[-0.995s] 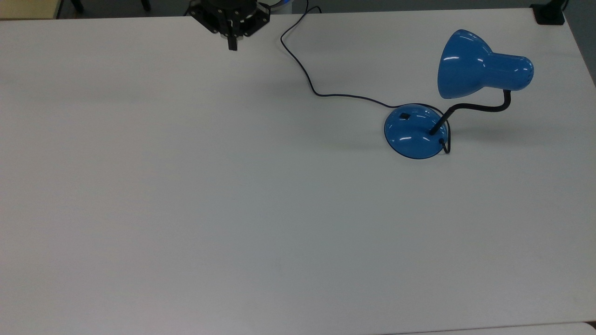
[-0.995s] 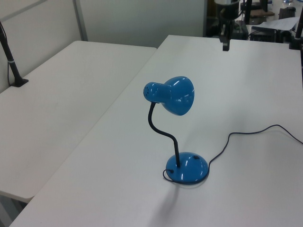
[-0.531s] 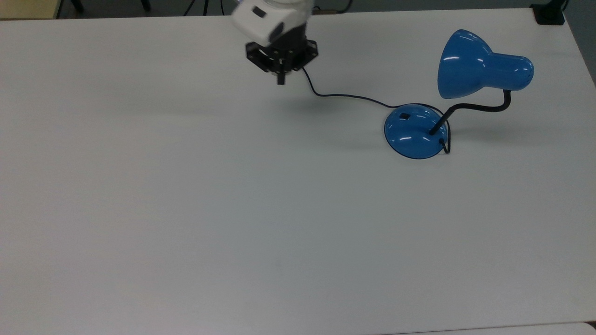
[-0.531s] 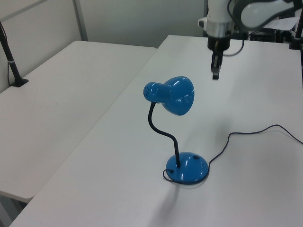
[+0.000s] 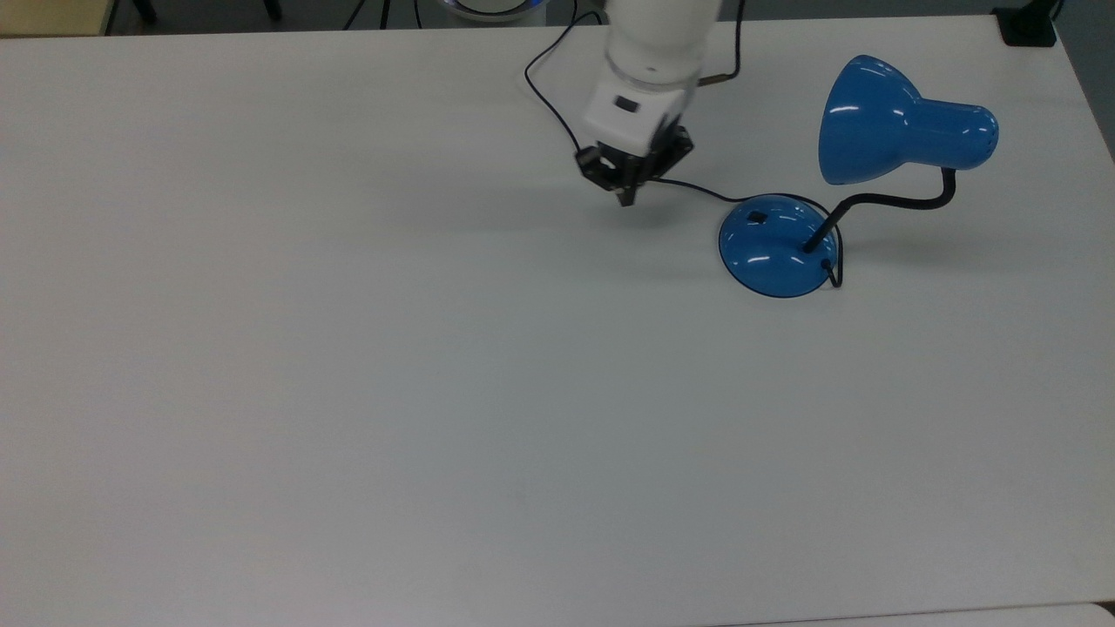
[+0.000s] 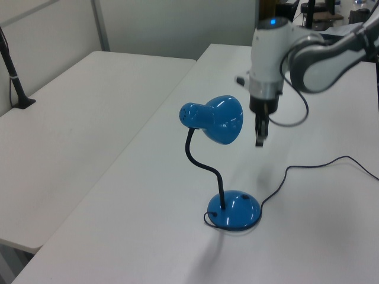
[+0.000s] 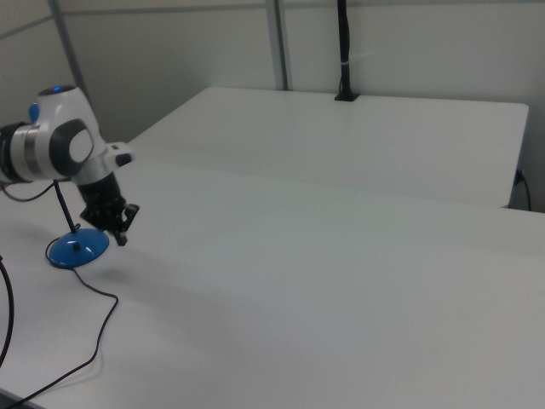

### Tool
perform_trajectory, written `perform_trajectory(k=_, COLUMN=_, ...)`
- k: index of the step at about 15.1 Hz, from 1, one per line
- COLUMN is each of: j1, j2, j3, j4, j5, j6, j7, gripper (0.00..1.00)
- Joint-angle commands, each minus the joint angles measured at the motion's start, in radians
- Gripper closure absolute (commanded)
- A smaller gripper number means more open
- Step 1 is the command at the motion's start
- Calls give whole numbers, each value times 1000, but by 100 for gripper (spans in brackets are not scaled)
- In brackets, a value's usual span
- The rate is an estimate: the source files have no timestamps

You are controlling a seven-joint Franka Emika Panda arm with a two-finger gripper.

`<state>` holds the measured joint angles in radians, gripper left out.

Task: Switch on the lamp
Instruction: 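Move the closed gripper over the switch on the blue lamp base, then press down on the lamp base switch with the gripper fingertips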

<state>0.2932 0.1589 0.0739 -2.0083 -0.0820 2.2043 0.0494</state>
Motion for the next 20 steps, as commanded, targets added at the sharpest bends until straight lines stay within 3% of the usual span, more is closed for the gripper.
perform_trajectory(k=1, j1=15, j2=-13, j3=59, j4=-47, j5=1, j6=55, j7=-92, gripper=100)
perform_trajectory(k=5, j1=15, j2=17, j3=135, j4=-46, j5=1, j6=121, j7=-134, gripper=100)
perform_trajectory(k=14, j1=20, j2=111, j3=175, j4=-38, j5=1, j6=343, j7=-246, gripper=100)
perform_trajectory(k=20, j1=14, j2=110, j3=198, j4=-35, j5=1, j6=353, j7=-249, gripper=100)
